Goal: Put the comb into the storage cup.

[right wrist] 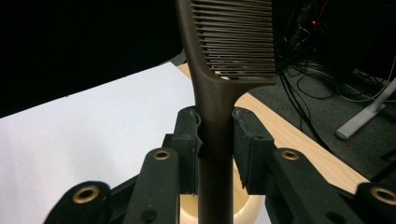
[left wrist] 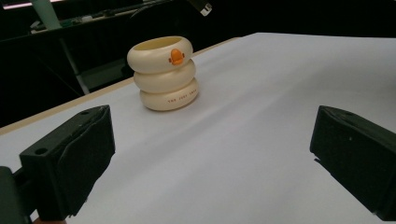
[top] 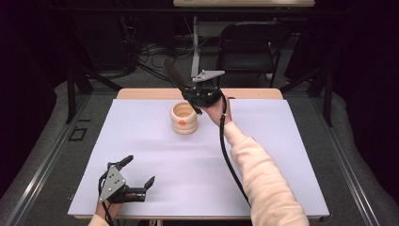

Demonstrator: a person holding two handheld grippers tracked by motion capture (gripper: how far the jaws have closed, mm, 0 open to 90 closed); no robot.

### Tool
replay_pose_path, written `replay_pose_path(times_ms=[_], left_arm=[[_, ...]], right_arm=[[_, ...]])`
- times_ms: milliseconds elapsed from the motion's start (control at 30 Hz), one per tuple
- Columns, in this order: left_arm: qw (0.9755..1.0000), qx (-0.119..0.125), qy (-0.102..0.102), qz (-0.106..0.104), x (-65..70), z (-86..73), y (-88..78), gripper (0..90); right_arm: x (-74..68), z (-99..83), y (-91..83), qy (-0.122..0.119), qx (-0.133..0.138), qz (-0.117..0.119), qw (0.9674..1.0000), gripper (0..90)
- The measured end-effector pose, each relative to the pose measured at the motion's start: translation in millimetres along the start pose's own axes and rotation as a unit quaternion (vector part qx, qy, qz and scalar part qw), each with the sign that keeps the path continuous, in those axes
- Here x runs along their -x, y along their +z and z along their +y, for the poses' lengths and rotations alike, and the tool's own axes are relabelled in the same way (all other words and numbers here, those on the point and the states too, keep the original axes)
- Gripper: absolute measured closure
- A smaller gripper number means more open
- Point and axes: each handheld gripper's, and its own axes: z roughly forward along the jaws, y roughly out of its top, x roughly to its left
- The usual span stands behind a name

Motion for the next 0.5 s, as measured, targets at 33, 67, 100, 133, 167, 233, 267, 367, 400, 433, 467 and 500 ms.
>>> replay_pose_path(times_ms=[33,67,100,133,167,233,267,367,400,433,467,500], left_arm=[[1.0,0.0,0.0,0.0,0.0,0.0,0.0,0.1],[1.0,0.0,0.0,0.0,0.0,0.0,0.0,0.1],[1.0,0.0,-0.001,0.0,0.0,0.0,0.0,0.1],[1.0,0.0,0.0,0.0,0.0,0.0,0.0,0.1],[1.0,0.0,0.0,0.0,0.1,0.0,0.0,0.1],[1.0,0.0,0.0,0.0,0.2,0.1,-0.1,0.1],[1.0,0.001,0.0,0.0,0.2,0.1,-0.2,0.1],[1.0,0.001,-0.001,0.0,0.0,0.0,-0.1,0.1],[1.0,0.0,0.0,0.0,0.0,0.0,-0.1,0.1],[1.0,0.001,0.0,0.0,0.0,0.0,-0.1,0.1],[1.0,0.001,0.0,-0.001,0.1,0.0,-0.1,0.1],[1.0,0.0,0.0,-0.001,0.0,0.0,-0.1,0.1]], right_arm=[[-0.1,0.3,0.3,0.0,0.001,0.0,1.0,71.9],[-0.1,0.5,0.5,0.0,0.001,0.0,1.0,71.9],[-0.2,0.5,1.2,0.0,0.002,0.001,1.0,71.9],[-0.4,0.3,1.8,0.001,0.003,0.0,1.0,71.9],[-0.6,0.1,2.5,0.003,0.002,0.0,1.0,71.9],[-0.9,-0.4,4.1,0.004,0.003,0.001,1.0,71.9],[-0.8,-0.5,5.1,0.002,0.004,0.001,1.0,71.9],[-1.1,0.0,6.7,0.003,0.004,0.001,1.0,71.9],[-1.2,0.2,7.1,0.004,0.005,0.001,1.0,71.9],[-1.2,0.5,7.3,0.005,0.006,0.001,1.0,72.0],[-1.0,0.7,7.5,0.003,0.008,0.0,1.0,72.0],[-1.1,1.1,7.6,0.004,0.009,0.001,1.0,72.0]])
